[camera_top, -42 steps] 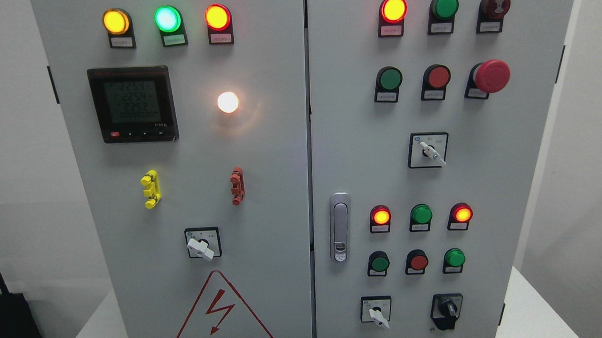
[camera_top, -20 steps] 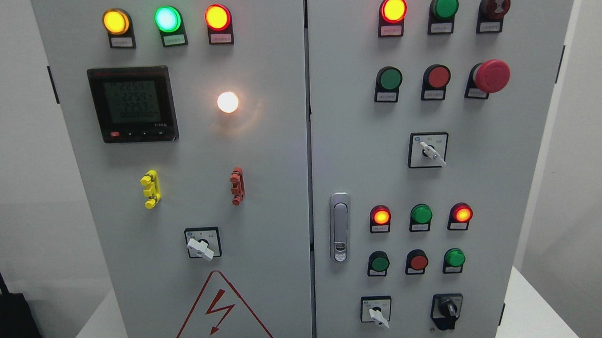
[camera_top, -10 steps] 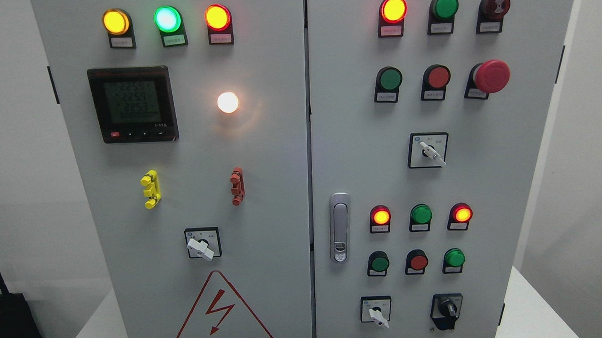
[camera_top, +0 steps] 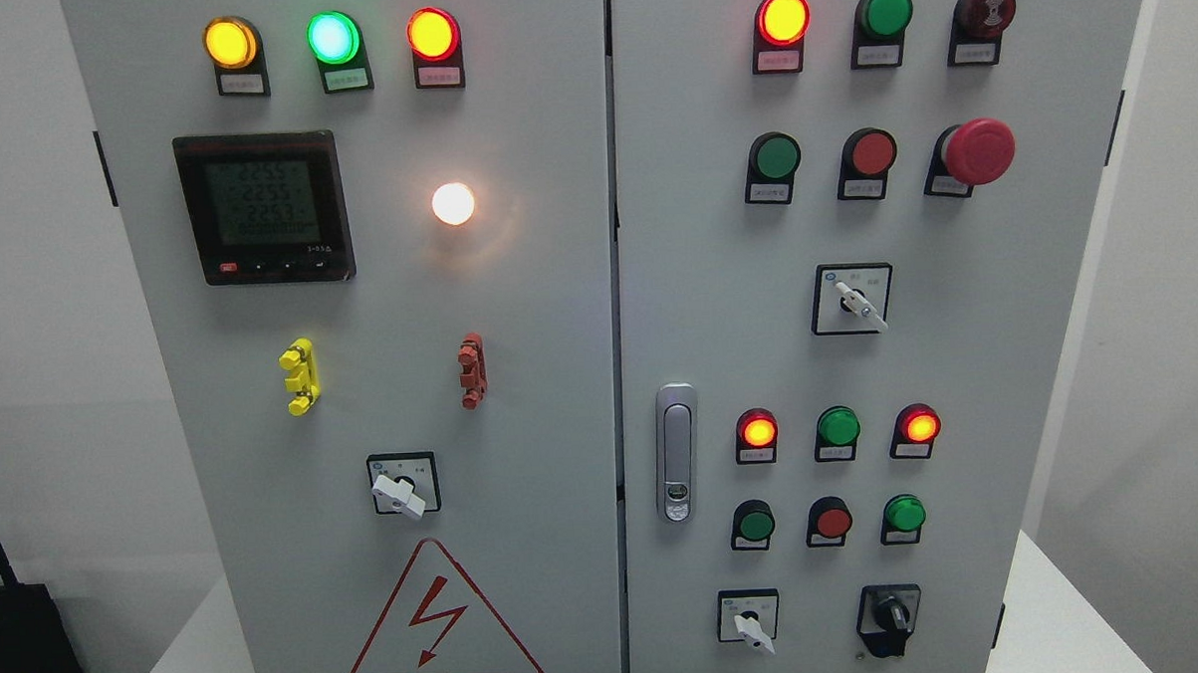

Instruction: Trip black knob to open circuit

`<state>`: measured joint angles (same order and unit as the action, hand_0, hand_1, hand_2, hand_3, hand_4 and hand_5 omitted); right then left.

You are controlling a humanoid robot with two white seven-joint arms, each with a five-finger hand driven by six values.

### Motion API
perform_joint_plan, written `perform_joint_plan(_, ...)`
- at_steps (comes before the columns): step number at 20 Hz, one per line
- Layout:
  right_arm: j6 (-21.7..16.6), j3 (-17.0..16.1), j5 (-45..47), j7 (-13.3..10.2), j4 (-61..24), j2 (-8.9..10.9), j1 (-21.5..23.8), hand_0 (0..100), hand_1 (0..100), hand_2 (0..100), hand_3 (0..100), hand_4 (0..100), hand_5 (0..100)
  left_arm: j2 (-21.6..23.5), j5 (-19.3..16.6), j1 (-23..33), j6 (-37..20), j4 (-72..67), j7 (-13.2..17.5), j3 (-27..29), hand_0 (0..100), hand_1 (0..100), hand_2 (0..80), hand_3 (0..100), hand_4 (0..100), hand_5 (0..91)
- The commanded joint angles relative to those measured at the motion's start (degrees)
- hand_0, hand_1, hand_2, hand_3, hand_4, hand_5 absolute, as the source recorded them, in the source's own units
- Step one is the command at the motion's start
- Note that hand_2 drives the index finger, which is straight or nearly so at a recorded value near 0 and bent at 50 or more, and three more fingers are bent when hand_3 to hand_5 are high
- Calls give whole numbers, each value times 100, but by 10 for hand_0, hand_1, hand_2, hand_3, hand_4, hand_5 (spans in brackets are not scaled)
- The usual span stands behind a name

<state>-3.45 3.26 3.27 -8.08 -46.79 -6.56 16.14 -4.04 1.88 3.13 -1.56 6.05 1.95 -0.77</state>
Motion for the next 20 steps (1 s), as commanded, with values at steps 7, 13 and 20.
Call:
perform_joint_plan(7, -295, 34, -2, -281, -875, -4, 109, 0, 155, 0, 566, 422, 206, -9, 14, -14, -11, 1, -1, 7, 120, 389, 0, 0, 0, 0)
perform_joint_plan(13, -1183, 43, -10, -317, -981, 5, 126, 0, 157, 0, 718, 568, 420, -9, 14, -14, -11, 1, -1, 7, 120, 389, 0, 0, 0, 0)
perform_joint_plan(20, -1869, 139, -2, -326, -1279, -4, 144, 0, 135, 0, 898, 746, 681, -9, 14, -14, -11, 1, -1, 7, 120, 389, 0, 0, 0, 0)
